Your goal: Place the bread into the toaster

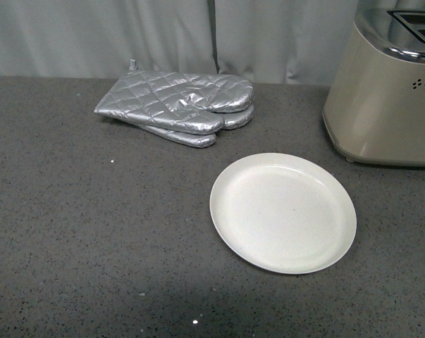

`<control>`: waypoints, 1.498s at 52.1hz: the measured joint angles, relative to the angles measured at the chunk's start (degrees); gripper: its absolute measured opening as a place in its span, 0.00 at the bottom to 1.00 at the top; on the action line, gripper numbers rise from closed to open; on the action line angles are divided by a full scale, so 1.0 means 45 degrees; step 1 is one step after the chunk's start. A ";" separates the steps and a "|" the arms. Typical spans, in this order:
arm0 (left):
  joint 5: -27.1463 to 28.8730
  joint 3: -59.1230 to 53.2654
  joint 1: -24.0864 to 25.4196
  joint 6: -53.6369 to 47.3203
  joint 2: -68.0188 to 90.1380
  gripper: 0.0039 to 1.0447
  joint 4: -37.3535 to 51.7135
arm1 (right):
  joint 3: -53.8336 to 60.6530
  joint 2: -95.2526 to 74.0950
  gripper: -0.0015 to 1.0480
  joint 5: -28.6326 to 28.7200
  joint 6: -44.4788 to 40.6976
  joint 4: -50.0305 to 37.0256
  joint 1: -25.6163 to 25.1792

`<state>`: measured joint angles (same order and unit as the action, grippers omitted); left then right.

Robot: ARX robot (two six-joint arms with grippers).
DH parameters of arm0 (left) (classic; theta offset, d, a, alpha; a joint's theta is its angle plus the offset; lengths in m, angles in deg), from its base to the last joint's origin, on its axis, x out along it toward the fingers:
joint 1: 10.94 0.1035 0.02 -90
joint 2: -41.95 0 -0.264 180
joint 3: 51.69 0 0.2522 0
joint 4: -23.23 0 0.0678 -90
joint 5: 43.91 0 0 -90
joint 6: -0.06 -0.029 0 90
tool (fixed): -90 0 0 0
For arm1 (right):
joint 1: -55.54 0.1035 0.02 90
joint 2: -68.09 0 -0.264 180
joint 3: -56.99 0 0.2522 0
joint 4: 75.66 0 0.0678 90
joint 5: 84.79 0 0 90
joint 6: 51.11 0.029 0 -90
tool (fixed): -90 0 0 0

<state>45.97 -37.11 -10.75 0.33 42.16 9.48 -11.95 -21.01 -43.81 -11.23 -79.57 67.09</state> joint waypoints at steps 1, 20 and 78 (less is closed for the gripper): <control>0.0000 0.0000 0.0000 0.0000 0.0000 0.94 0.0005 | -0.0112 -0.0204 0.02 -0.0097 -0.0010 0.0019 -0.0019; 0.0000 0.0000 0.0000 -0.0005 0.0000 0.94 0.0005 | -0.1695 -0.1729 0.02 -0.1841 0.1379 0.2501 -0.0321; 0.0000 0.0000 0.0000 0.0000 0.0000 0.94 0.0000 | -0.6868 -0.4255 0.02 -0.2720 0.9194 1.2847 -0.1064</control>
<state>45.97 -37.11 -10.75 0.33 42.16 9.48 -42.86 -40.16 -56.05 30.15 -21.76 62.30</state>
